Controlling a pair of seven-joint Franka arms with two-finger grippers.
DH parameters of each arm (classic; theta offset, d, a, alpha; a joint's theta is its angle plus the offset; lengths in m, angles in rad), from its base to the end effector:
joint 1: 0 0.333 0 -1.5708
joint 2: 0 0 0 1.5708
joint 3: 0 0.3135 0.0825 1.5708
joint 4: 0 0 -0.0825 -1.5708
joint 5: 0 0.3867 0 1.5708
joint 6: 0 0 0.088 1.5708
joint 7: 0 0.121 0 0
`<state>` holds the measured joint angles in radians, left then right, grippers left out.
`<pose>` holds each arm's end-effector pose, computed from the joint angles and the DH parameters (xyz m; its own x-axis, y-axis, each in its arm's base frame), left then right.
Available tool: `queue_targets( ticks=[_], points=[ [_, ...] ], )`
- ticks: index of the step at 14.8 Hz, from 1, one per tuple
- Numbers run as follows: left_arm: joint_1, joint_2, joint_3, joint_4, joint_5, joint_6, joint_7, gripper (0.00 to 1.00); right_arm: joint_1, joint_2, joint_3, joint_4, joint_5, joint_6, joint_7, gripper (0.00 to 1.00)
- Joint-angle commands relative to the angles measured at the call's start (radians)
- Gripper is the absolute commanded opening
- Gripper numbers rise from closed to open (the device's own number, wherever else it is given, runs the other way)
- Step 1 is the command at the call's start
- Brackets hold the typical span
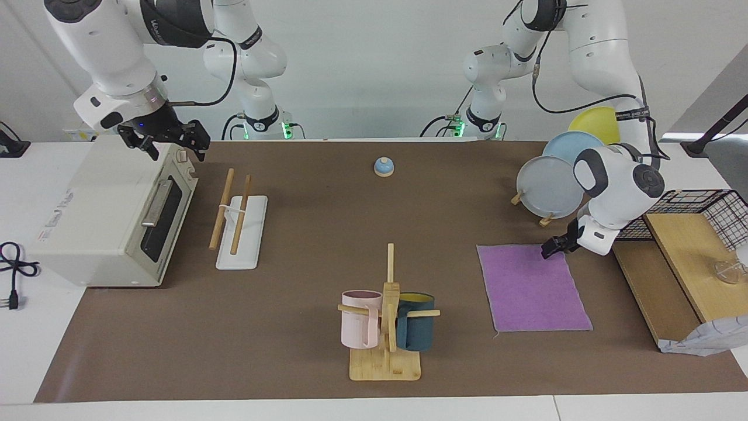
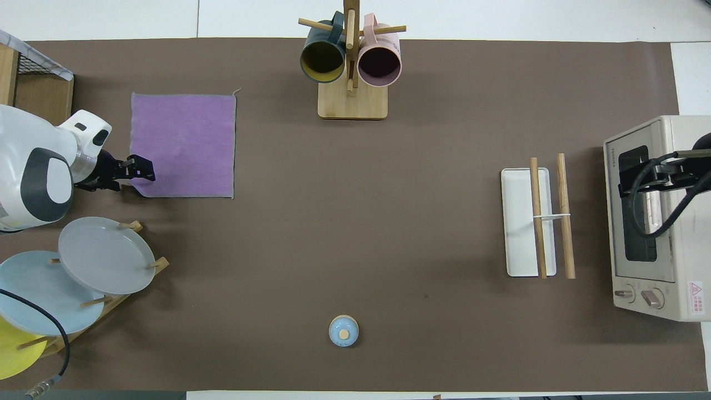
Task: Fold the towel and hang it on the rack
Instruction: 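Reach the left gripper to the near corner of the purple towel, then grasp the towel corner with the left gripper and lift it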
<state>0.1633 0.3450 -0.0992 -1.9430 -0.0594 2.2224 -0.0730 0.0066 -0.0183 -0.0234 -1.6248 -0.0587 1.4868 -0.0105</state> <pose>0.6081 0.0383 0.2827 0.9819 0.1754 -0.0715 0.1805 -0.9808 0.0732 0.5389 -0.0167 0.5862 0.9927 -0.0111 -0.1199 -0.0042 -0.9984 0.0569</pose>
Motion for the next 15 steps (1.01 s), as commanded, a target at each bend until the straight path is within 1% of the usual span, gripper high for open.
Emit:
queue_targets(
  ticks=[1, 5, 6, 7, 10, 11, 12, 13, 15],
  points=[
    [0.008, -0.009, -0.002, -0.002, -0.013, -0.001, 0.001, 0.78, -0.010, -0.017, 0.003, -0.017, 0.000, 0.003, -0.020, 1.00],
    [0.012, -0.011, -0.002, -0.007, -0.013, -0.018, -0.001, 0.64, -0.010, -0.017, 0.003, -0.017, 0.000, 0.003, -0.020, 1.00],
    [0.015, -0.011, -0.002, -0.005, -0.011, -0.023, -0.001, 0.51, -0.010, -0.017, 0.003, -0.017, 0.000, 0.003, -0.020, 1.00],
    [0.016, -0.011, -0.002, -0.004, -0.013, -0.024, -0.001, 0.36, -0.010, -0.017, 0.003, -0.017, 0.000, 0.003, -0.020, 1.00],
    [0.021, -0.011, -0.002, -0.002, -0.011, -0.024, 0.001, 0.27, -0.004, -0.017, 0.005, -0.017, 0.000, 0.003, -0.020, 1.00],
    [0.021, -0.011, -0.002, -0.002, -0.011, -0.024, 0.001, 0.20, -0.002, -0.017, 0.006, -0.017, 0.000, 0.001, -0.020, 1.00],
    [0.019, -0.011, -0.002, -0.002, -0.011, -0.021, 0.001, 0.04, -0.002, -0.017, 0.008, -0.017, 0.002, 0.001, -0.022, 1.00],
    [0.018, -0.011, -0.001, -0.002, -0.011, -0.021, 0.005, 0.00, -0.004, -0.017, 0.007, -0.017, 0.005, 0.003, -0.023, 1.00],
    [0.015, -0.011, -0.001, -0.001, -0.007, -0.016, 0.010, 0.00, -0.013, -0.017, 0.005, -0.017, 0.048, 0.004, -0.023, 1.00]
  ],
)
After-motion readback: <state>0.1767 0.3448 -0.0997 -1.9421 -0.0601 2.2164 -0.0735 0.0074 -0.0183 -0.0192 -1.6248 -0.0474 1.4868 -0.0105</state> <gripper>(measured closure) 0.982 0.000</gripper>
